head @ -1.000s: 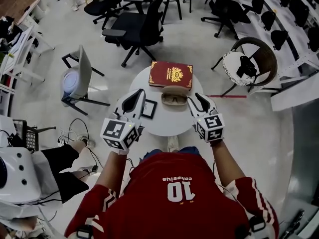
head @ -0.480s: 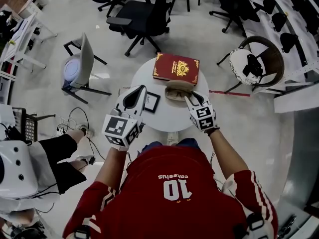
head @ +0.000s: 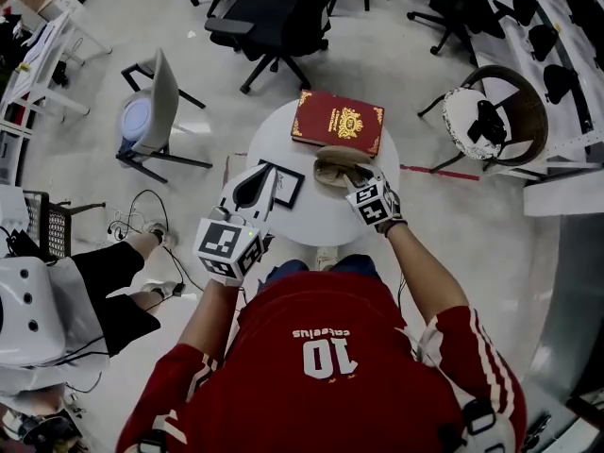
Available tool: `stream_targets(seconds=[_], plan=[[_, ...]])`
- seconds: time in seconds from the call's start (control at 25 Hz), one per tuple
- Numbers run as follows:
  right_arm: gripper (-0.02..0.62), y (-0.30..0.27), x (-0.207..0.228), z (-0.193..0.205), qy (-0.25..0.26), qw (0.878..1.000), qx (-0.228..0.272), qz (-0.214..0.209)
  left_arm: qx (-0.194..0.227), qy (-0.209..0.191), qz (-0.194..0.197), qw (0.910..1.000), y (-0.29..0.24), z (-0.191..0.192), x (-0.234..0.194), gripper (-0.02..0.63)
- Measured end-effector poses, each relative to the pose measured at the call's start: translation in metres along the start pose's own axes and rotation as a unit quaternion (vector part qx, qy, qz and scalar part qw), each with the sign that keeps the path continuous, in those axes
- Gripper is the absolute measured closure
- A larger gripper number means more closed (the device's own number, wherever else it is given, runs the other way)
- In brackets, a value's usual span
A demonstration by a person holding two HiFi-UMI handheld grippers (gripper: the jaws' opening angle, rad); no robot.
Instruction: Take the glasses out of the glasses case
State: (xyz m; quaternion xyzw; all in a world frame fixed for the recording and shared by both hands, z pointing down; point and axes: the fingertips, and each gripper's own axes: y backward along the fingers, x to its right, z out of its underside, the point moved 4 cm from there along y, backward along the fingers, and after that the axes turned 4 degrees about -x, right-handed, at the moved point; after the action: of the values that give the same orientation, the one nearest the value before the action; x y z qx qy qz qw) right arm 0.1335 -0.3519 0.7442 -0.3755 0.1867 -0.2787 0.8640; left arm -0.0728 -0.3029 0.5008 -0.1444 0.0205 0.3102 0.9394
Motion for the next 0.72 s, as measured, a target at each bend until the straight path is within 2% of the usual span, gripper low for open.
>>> stream_targets(seconds=[0.28,0.72], plan=[[0.462,-0.041,0.003,0.017,0.066,0.997,-0.047,-0.007,-0.029,0.004,-0.017,0.9994,-0.003,0.016,-0.005,0.597],[0.483,-0.071,0.001,0.018,0.128,0.990,-0.066,-0.008,-0.024,0.008,-0.042,0.9988,-0.004,0.026,-0.016,0.597]])
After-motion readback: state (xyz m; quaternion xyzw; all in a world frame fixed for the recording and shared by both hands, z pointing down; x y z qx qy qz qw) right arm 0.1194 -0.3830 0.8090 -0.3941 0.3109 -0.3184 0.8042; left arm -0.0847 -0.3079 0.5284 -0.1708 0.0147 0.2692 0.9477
